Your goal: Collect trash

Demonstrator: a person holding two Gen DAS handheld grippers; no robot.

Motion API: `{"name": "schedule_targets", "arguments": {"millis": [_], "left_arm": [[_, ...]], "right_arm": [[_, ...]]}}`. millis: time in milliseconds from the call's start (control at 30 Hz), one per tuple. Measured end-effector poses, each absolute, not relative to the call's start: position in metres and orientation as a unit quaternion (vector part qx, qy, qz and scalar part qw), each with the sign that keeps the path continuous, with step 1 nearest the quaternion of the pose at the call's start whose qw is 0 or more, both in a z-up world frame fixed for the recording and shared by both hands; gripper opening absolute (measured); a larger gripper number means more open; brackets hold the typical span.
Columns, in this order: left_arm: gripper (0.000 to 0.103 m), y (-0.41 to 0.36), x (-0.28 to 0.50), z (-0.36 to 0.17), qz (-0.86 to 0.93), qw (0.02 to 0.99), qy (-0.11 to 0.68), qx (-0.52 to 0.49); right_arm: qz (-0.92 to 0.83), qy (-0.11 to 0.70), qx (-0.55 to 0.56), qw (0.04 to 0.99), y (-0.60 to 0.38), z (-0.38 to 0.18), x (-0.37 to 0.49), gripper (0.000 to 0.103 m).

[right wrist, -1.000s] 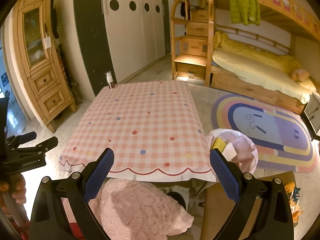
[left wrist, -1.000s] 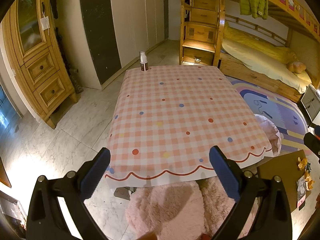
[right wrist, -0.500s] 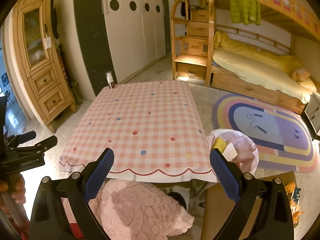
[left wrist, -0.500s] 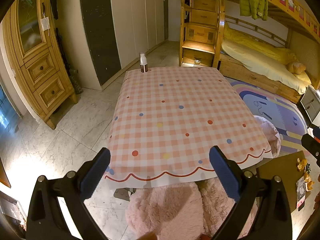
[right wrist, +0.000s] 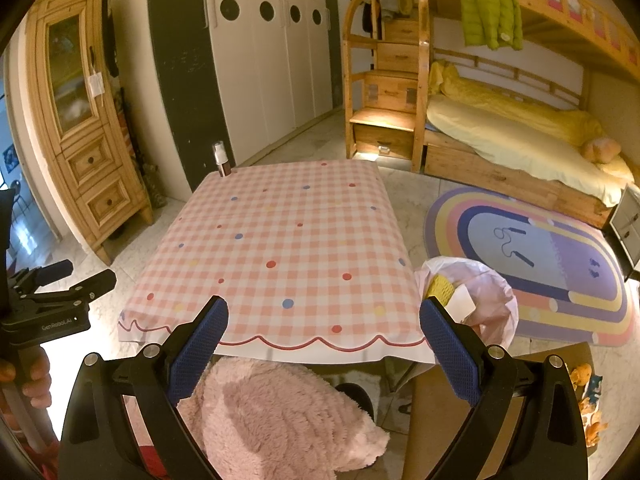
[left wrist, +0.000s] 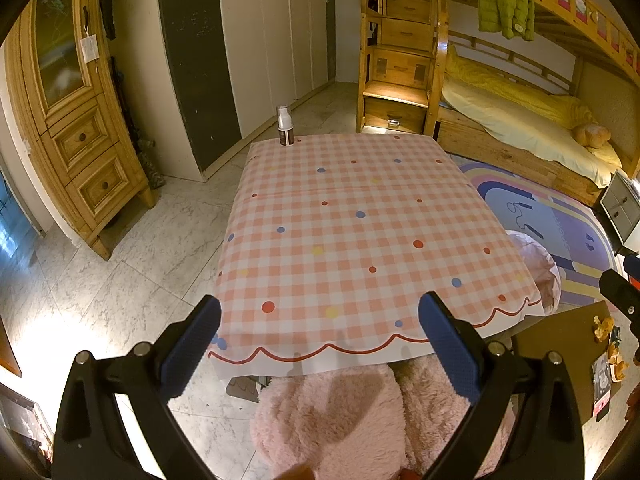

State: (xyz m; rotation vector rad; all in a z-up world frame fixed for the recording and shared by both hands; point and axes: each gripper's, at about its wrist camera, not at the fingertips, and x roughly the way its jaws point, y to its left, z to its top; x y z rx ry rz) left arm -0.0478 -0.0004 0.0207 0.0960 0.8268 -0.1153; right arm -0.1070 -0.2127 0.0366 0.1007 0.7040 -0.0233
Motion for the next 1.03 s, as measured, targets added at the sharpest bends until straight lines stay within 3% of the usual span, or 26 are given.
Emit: {"name": "schedule_targets", "arguments": {"millis": [1033], "left_arm": [[0.096, -0.005, -0.042, 0.02, -0.062, 0.913, 0.4, 0.054]], "right_arm": [[-0.015, 0.347, 0.06, 0.936, -0.21, 0.027, -0.107, 0.095]]}}
